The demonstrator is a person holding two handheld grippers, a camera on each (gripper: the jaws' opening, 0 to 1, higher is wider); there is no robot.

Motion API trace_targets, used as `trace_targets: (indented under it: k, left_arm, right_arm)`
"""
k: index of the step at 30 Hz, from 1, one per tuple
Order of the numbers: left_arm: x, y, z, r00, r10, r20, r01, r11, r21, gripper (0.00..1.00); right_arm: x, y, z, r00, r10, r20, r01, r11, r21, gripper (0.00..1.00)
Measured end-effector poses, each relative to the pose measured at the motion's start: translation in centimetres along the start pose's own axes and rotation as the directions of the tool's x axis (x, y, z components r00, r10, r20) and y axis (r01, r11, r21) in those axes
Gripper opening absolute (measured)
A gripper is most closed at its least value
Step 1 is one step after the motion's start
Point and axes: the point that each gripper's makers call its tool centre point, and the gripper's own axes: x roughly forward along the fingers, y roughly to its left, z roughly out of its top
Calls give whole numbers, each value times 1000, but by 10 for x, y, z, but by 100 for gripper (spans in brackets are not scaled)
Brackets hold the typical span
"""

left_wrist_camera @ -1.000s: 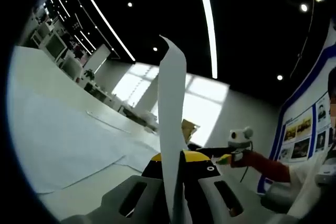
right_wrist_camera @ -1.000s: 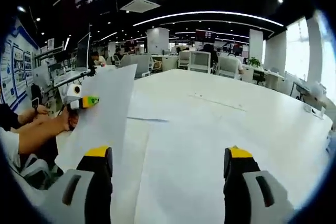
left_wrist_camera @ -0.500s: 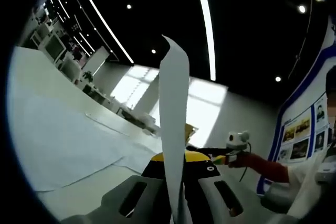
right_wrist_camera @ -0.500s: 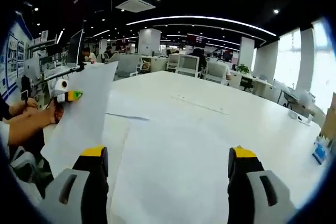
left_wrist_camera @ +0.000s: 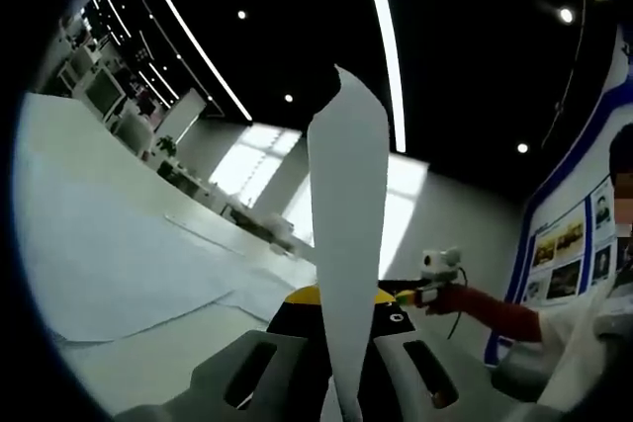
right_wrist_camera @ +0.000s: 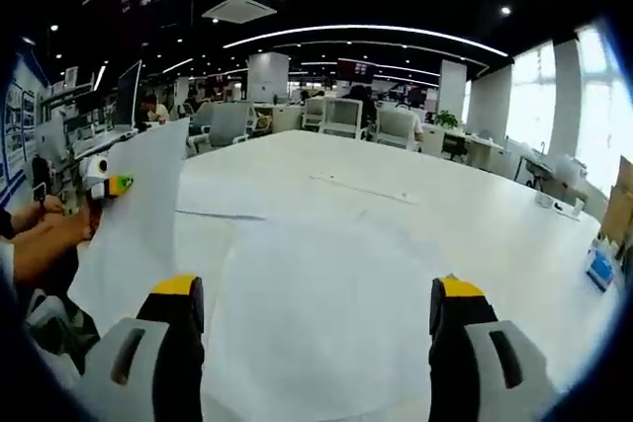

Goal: Organize the stack of printing papers by aligning and flattening the scattered papers on the table

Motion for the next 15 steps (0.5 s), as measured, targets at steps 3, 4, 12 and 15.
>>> trace_targets:
  k: [3,4,12,15]
  left_arm:
    - [-4,0,0,1000,12,-4,-12,1000,-1,6]
    - [-6,0,0,1000,17,-5,-17,1000,4,6]
    - [-15,1,6,1000,24,5,-24,1000,14,6]
    - [-19,1,8,1000,26,18,-26,1000,17,6]
  right_arm:
    - [-2,-5,1,1000,-10,6,10,1000,19,90]
    - [-2,-6,1,1000,-8,9,8,1000,17,90]
    - [-6,-7,-2,1000,2,-8,-2,1000,-2,90]
    - [-9,-6,-3,1000,3,-24,-4,1000,-18,90]
